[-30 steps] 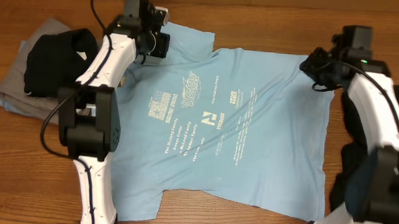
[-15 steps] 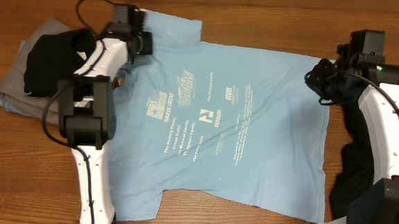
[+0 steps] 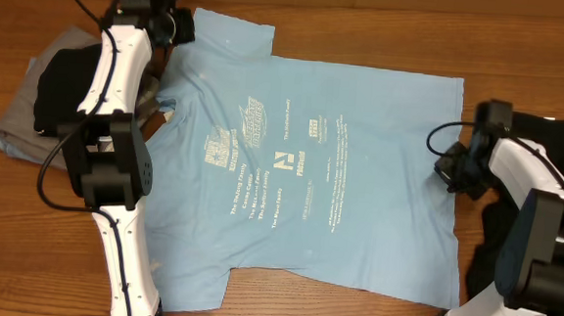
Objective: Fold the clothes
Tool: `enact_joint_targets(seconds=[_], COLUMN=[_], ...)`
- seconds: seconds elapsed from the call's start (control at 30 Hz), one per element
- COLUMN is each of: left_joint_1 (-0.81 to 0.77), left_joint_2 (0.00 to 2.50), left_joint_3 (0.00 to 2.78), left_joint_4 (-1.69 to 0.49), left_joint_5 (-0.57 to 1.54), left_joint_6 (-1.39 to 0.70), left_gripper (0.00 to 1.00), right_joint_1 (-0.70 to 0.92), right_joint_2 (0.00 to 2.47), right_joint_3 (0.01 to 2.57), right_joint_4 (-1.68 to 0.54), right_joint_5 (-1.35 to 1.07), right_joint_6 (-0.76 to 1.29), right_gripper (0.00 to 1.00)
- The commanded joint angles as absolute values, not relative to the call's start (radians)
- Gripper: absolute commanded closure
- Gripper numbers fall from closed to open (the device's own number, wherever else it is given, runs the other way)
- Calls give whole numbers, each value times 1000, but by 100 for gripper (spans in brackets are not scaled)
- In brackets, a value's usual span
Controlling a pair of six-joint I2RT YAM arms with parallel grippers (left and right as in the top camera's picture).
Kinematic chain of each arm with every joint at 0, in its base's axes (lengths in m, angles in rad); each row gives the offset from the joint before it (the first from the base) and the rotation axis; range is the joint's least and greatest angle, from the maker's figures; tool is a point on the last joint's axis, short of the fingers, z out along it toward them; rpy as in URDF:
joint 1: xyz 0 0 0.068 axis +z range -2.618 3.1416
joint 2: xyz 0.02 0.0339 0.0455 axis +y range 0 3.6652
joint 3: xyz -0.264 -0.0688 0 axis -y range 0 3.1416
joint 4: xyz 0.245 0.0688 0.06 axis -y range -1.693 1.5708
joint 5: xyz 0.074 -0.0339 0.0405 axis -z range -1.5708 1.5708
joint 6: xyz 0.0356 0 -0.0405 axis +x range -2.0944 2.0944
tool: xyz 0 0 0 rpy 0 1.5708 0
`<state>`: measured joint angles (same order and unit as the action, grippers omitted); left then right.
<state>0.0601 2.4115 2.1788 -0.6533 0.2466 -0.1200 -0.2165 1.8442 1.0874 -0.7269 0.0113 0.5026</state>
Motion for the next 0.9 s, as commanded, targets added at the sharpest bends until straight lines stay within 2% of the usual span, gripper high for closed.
enact_joint_targets(seconds=[0.0, 0.1, 0.2, 0.37, 0.47, 0.5, 0.6, 0.63, 0.77, 0.83, 0.87], left_joint_1=[59, 59, 59, 62, 70, 78, 105, 133, 199, 227, 236], left_joint_2=[2266, 2186, 2115, 2054, 2039, 2028, 1983, 1941, 1851, 1821, 1803], left_joint_3=[2314, 2338, 2339, 2339, 2339, 2339, 2339, 2339, 2339, 2333, 2320], left_joint_4=[-763, -857, -976, -1230, -1360, -1407, -1508, -1564, -1665, -1690, -1690], left_joint_5=[263, 262, 244, 165, 142, 142, 142, 141, 119, 121, 123], left_joint_6=[-100, -83, -62, -59, -59, -58, -60, -60, -94, -93, -93], left_gripper=[76, 64, 47, 40, 53, 55, 46, 35, 30, 29, 28], right_joint_1=[-278, -329, -358, -364, -364, -364, -364, -364, -364, -364, -364], right_joint_2=[1881, 1884, 1884, 1872, 1831, 1807, 1710, 1625, 1437, 1364, 1329], right_joint_3=[1036, 1049, 1108, 1266, 1355, 1378, 1424, 1445, 1462, 1462, 1462], right_joint_4=[-650, -603, -625, -825, -925, -952, -1011, -1047, -1107, -1134, -1152], right_joint_5=[60, 51, 13, -56, -189, -223, -284, -302, -316, -317, -318], right_joint_6=[521, 510, 430, 409, 334, 317, 287, 287, 305, 316, 320], right_gripper=[96, 96, 95, 96, 96, 96, 95, 95, 79, 62, 56])
